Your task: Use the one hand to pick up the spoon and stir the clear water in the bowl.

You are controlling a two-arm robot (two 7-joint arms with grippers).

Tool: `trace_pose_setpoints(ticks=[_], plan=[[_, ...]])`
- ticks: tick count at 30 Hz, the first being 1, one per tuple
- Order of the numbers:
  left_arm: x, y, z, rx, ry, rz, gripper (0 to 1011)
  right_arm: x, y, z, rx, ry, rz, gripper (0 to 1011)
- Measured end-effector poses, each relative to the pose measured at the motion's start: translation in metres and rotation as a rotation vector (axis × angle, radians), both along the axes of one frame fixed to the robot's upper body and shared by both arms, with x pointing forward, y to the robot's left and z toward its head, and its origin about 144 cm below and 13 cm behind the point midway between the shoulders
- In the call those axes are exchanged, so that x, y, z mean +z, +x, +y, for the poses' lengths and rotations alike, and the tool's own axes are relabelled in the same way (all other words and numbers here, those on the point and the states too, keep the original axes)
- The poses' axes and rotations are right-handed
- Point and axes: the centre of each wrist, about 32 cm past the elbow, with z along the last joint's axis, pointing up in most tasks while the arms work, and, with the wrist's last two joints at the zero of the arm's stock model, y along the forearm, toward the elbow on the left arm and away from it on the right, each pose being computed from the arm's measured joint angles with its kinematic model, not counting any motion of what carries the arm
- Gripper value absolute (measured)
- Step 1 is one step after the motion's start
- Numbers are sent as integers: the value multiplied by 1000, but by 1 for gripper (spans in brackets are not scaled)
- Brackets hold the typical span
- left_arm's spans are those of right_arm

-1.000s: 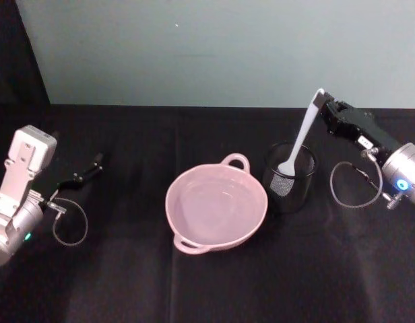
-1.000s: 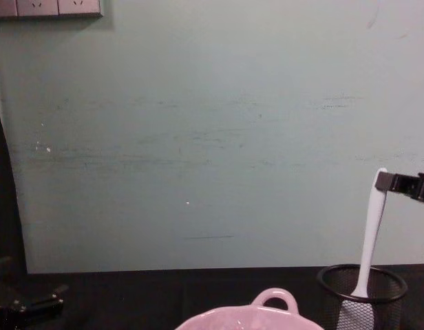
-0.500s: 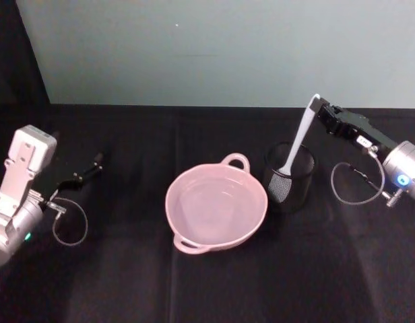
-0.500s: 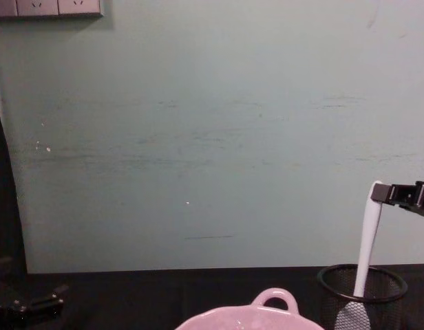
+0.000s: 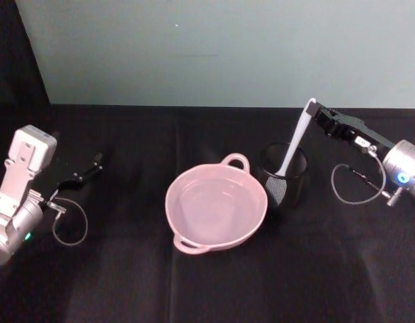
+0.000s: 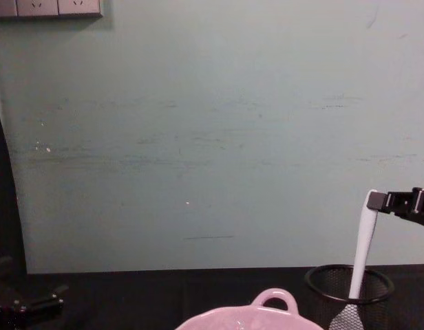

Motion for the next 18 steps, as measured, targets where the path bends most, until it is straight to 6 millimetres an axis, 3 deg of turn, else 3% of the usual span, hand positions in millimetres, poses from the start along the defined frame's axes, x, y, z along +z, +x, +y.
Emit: trace_pose_setpoints(ticks=[7, 10, 18], plan=[[0, 0, 0, 0, 0, 0, 1011, -1, 0, -1, -12, -12, 9, 88], [0, 0, 0, 0, 0, 0, 1011, -1, -1, -2, -20, -21, 13, 145], [0, 0, 0, 0, 0, 0, 1011, 1, -1, -8, -38, -36, 1, 413]])
